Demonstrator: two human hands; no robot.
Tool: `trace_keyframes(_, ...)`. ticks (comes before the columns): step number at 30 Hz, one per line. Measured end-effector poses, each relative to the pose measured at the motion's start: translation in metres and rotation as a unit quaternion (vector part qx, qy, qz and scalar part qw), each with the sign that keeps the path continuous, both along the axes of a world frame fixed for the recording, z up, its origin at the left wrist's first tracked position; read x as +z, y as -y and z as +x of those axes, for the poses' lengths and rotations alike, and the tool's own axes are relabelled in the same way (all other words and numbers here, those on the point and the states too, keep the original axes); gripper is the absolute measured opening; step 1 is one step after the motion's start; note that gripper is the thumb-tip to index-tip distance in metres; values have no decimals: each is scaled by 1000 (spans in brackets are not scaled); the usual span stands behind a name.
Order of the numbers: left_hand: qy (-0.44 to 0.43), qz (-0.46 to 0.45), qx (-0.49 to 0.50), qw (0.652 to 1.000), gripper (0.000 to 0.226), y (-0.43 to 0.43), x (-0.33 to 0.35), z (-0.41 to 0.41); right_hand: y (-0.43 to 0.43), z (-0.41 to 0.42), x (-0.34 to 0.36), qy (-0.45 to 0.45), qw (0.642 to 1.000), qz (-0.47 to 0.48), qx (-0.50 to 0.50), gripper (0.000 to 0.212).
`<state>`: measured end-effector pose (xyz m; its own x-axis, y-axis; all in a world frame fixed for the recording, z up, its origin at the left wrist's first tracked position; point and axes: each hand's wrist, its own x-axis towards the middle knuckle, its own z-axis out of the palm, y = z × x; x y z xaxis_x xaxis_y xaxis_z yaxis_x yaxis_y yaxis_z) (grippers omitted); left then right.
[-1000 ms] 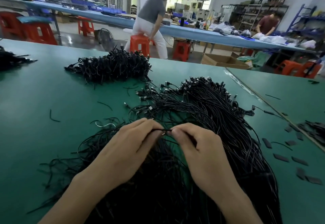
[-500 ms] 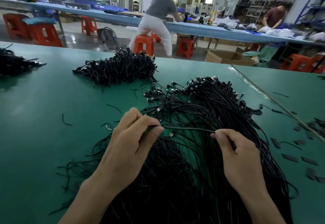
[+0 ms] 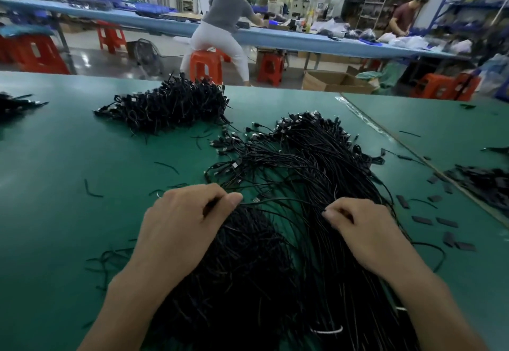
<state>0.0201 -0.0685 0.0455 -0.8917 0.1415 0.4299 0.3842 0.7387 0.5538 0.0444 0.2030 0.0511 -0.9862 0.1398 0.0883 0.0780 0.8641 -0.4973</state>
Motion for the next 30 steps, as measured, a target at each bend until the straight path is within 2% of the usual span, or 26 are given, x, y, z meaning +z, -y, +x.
trace_keyframes(2,62,-28,-8,998,48,-3,-2,0,7,2,0,105,993,-2,52,33)
trace_keyframes(4,95,-26,-22,995,43,-1,-5,0,15,6,-6,151,984,15,89,58)
trace_keyframes(6,90,2,-49,995,36,2,-5,2,25,13,-11,105,987,43,116,71)
trace_keyframes(7,91,22,-72,993,33,3,-4,3,31,16,-12,63,988,29,135,72)
trace_keyframes(9,109,66,-122,984,30,4,-2,6,43,21,-14,4,984,-28,174,65)
trace_keyframes(11,126,92,-146,977,28,1,-2,7,50,21,-20,-32,981,-39,188,55)
trace_keyframes(13,145,109,-146,972,26,-3,-2,7,52,18,-25,-62,982,-57,169,37)
trace_keyframes(15,167,134,-139,967,32,-8,-3,8,53,15,-25,-82,976,-139,144,21)
trace_keyframes(17,187,135,-137,963,44,-12,-4,8,52,13,-20,-94,964,-203,140,18)
trace_keyframes(20,247,105,-182,946,58,-16,-6,8,49,7,-9,-88,959,-207,170,20)
trace_keyframes(23,340,169,-292,878,64,-17,-6,9,51,-1,1,-88,953,-220,189,20)
trace_keyframes(26,421,285,-384,771,57,-16,-5,8,56,-7,4,-89,946,-252,183,24)
trace_keyframes(28,445,403,-380,704,55,-17,-7,5,61,-8,-1,-64,950,-248,178,24)
trace_keyframes(30,437,511,-338,659,52,-21,-9,0,68,-5,-10,-28,961,-213,175,20)
